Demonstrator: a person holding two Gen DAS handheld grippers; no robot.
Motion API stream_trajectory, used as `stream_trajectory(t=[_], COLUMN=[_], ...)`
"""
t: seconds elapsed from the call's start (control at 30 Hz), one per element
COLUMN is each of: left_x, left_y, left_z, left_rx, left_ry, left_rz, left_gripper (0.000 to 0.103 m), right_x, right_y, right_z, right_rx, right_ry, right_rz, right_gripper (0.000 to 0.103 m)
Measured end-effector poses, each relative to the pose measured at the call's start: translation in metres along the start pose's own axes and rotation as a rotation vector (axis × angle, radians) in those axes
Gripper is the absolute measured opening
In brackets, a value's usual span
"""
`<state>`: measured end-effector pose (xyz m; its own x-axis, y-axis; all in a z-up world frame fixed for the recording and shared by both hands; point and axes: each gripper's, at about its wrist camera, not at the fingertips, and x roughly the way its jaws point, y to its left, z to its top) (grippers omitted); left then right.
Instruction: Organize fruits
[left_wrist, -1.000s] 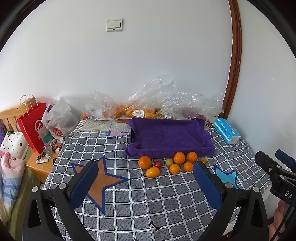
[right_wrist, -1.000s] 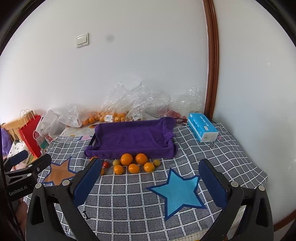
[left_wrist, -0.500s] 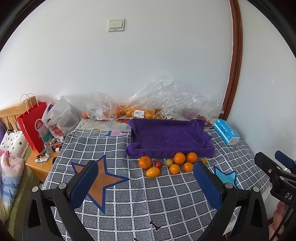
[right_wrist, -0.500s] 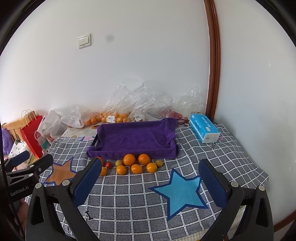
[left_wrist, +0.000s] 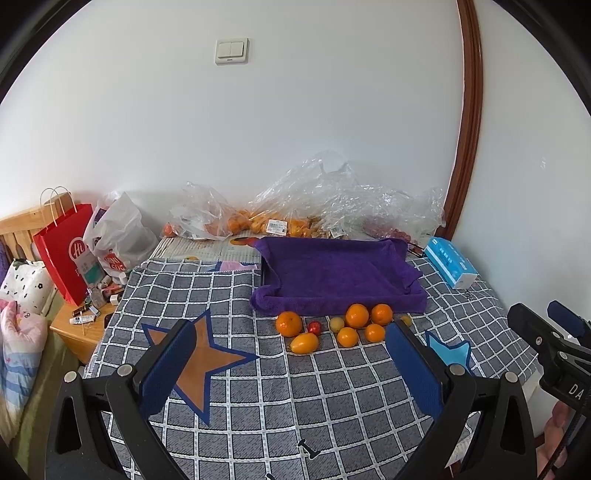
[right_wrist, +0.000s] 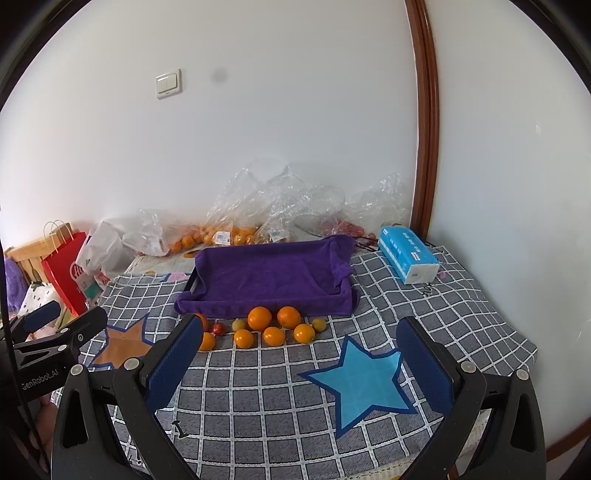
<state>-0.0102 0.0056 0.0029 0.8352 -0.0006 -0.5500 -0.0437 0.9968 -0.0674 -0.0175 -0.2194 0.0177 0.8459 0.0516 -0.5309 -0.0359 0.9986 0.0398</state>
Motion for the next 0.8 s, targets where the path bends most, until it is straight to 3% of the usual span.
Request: stream_trajectory(t=[0.8], left_x=[-0.002], left_y=[0.0014], left_z=[-0.0019], left_rx=[-0.002], left_ry=[0.001], left_rz=[-0.007], left_gripper=[0.103], right_x=[-0.002], right_y=[-0.0002], right_z=[-0.0024], right_rx=[-0.002], right_ry=[-0.014], right_rz=[0.009], right_gripper=[0.103])
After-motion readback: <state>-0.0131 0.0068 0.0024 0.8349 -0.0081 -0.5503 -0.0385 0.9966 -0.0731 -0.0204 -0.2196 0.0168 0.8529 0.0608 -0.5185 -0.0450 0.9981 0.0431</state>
